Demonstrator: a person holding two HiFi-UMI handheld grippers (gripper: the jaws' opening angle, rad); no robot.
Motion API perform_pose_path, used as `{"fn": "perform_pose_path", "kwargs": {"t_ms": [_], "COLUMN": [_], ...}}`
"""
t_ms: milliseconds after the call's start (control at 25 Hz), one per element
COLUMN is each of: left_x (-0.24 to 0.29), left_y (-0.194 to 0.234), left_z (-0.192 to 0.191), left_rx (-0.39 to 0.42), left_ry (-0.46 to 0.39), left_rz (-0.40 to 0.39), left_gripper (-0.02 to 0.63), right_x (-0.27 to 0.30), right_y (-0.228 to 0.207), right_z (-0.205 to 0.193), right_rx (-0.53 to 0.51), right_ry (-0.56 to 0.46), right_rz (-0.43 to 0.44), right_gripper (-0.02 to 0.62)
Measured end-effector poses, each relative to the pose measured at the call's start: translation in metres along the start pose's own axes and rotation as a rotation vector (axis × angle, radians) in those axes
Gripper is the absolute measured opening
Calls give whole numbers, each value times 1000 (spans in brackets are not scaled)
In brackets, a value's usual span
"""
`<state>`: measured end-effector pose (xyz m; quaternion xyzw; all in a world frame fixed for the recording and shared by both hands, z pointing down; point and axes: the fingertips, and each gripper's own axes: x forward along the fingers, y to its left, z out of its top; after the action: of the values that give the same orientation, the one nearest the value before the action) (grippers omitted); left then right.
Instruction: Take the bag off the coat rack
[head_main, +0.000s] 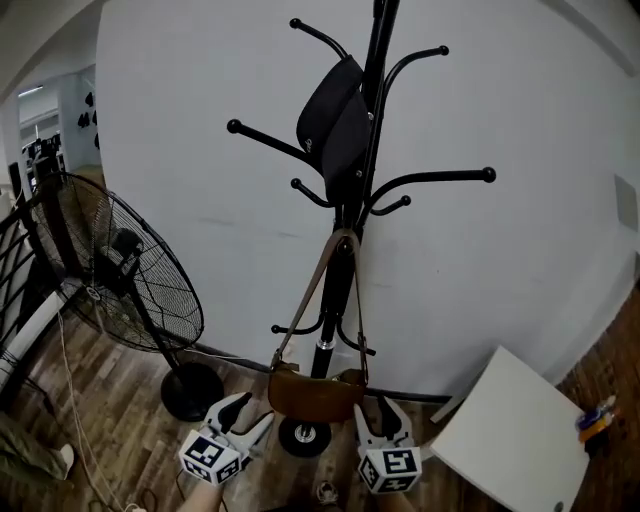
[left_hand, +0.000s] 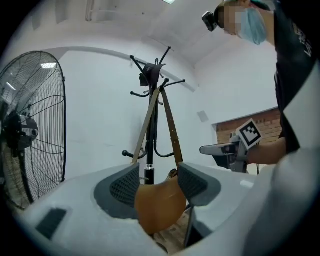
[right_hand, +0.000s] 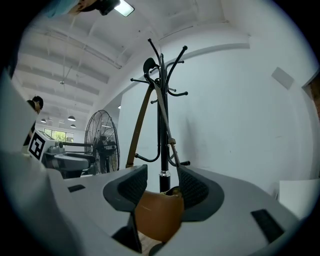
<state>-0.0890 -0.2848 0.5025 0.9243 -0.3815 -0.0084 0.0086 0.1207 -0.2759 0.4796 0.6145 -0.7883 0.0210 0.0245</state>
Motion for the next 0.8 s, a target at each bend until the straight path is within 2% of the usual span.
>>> {"fn": "perform_pose_path", "kwargs": {"t_ms": [360,800], "left_x": [46,90], "left_y": [12,32], "left_z": [9,9], "left_rx": [19,59], "left_ry": [-13,-13], "left_rz": [50,96], "left_gripper": [230,224], "right_x": [44,85], "right_y": [-30,-37], "right_z": [5,3], "right_rx": [-25,-132], "right_ry": [8,8], "right_rz": [36,63], "right_gripper": [176,175]}}
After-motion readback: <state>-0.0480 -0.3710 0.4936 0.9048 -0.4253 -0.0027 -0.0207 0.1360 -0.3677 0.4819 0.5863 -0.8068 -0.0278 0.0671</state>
